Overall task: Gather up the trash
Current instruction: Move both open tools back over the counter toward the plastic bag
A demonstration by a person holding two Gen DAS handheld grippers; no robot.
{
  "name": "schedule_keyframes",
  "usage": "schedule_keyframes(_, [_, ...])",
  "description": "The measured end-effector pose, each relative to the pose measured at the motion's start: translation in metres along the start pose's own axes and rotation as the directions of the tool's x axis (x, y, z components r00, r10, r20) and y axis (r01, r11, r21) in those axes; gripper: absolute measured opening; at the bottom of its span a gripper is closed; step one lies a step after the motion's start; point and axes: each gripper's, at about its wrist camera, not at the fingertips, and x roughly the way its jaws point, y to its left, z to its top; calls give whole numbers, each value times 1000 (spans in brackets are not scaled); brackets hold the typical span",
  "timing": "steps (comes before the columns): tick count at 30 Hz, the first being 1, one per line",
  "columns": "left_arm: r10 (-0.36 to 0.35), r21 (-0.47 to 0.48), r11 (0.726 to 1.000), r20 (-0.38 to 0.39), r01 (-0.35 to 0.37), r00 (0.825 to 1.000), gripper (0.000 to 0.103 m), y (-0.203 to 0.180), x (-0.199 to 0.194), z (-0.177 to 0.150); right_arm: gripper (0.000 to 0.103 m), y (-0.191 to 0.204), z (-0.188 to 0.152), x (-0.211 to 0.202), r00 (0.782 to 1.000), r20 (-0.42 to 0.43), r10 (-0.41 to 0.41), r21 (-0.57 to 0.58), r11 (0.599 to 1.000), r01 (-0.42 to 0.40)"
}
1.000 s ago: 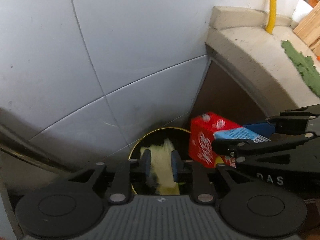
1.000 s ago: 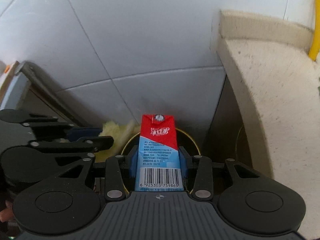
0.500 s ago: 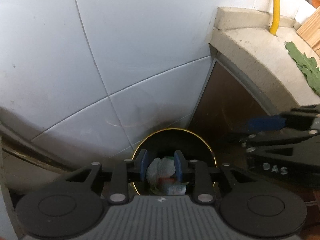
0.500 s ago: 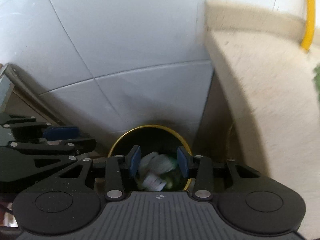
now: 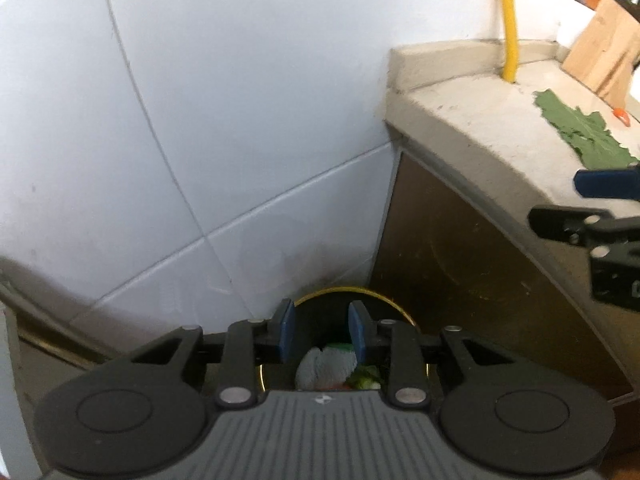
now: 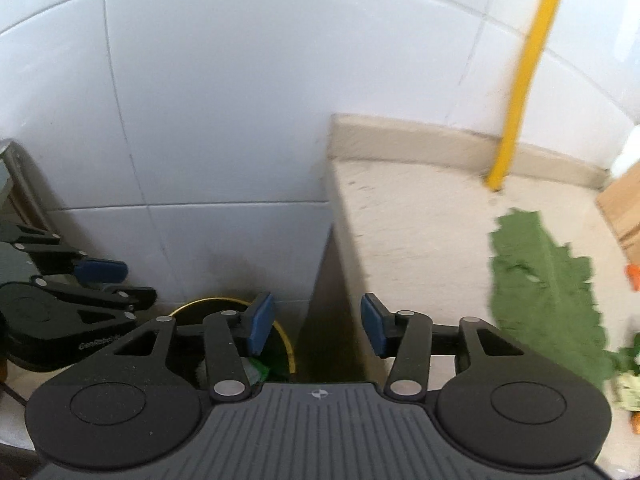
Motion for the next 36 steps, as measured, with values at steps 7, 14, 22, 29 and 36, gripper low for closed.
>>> schedule_keyframes(7, [-68, 61, 996, 115, 61, 991, 29, -17, -26, 3, 61, -23, -9, -44, 993, 68, -92, 21, 996, 91])
schedule_keyframes(14, [-152, 123, 984, 191, 130, 970, 33, -54, -59, 17, 65, -53, -19, -69, 969, 109, -220, 43, 975, 217])
schedule_keyframes(22, [-244, 218, 957, 244, 192, 939, 37, -99, -83, 32, 67, -83, -33, -90, 947, 104, -305, 94, 951, 296])
schedule_keyframes(29, [-304, 295, 928, 236, 230, 923, 37, -132, -88, 36, 69, -102, -48, -107, 922, 85, -379, 138, 921, 366])
schedule_keyframes(36, [-348, 343, 902, 222, 261, 911, 38, -154, -91, 39, 69, -117, -61, -118, 904, 56, -425, 180, 894, 409])
